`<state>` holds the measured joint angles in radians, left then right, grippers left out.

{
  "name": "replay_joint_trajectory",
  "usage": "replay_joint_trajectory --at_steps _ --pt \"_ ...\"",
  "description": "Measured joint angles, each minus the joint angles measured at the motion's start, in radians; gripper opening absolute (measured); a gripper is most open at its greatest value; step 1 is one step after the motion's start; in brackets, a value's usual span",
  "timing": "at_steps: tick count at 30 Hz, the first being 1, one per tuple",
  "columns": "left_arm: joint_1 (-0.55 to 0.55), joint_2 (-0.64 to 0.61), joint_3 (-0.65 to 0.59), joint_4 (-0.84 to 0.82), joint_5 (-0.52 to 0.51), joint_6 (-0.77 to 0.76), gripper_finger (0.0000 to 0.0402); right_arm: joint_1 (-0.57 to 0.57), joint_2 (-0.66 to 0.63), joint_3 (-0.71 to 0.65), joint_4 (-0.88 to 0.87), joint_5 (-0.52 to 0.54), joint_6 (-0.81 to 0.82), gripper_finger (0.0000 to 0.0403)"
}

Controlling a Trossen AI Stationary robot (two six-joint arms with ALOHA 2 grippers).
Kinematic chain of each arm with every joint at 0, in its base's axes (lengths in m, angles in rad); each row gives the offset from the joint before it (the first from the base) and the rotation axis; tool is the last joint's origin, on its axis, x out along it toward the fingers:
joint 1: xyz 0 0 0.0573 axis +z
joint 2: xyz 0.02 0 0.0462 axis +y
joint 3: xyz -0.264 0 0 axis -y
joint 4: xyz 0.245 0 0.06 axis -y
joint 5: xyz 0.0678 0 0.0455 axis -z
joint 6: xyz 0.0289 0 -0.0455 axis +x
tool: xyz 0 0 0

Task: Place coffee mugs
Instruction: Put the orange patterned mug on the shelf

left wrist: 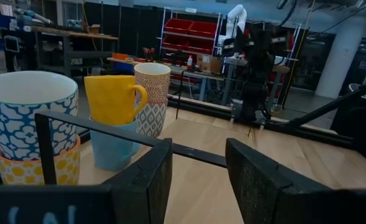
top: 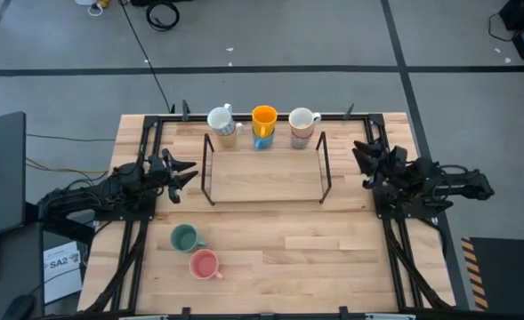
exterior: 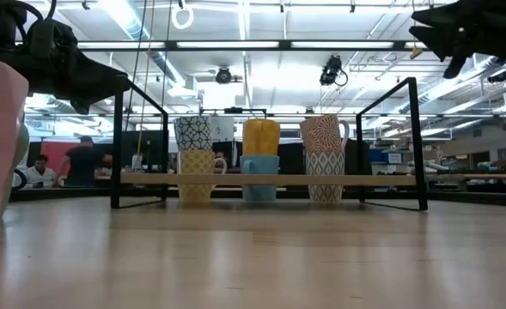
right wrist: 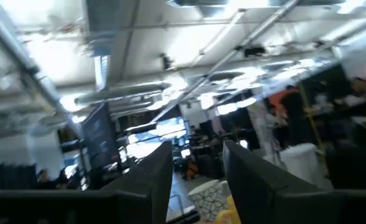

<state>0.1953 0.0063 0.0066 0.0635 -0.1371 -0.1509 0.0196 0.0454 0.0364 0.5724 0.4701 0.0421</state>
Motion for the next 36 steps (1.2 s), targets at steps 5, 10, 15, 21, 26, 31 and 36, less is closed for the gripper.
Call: replay_joint_trajectory --at_steps 5,10,15,21,26,31,36 --pt "0.0 0.0 0.0 0.0 0.0 0.004 0.0156 -0.006 0.062 0.098 -0.008 0.117 0.043 0.0195" --pt "0.0 0.0 0.0 0.0 0.0 0.004 0.0156 -0.026 0.192 0.244 -0.134 0.137 -0.008 0.0234" --pt "0.0 0.0 0.0 0.0 0.0 0.004 0.0156 -0.078 0.354 0.423 -0.303 0.281 0.006 0.0259" --pt "0.0 0.0 0.0 0.0 0.0 0.004 0.0156 -0.197 0.53 0.655 -0.529 0.285 0.007 0.0262" --pt "0.0 0.0 0.0 0.0 0.0 0.004 0.0156 -0.333 0.686 0.832 -0.683 0.203 0.008 0.0261" --pt "0.0 0.0 0.0 0.0 0.0 0.004 0.0156 -0.498 0.858 0.983 -0.814 0.015 0.008 0.0261" --pt "0.0 0.0 0.0 0.0 0.0 0.004 0.0156 -0.64 1.039 1.119 -0.926 -0.194 0.008 0.0261"
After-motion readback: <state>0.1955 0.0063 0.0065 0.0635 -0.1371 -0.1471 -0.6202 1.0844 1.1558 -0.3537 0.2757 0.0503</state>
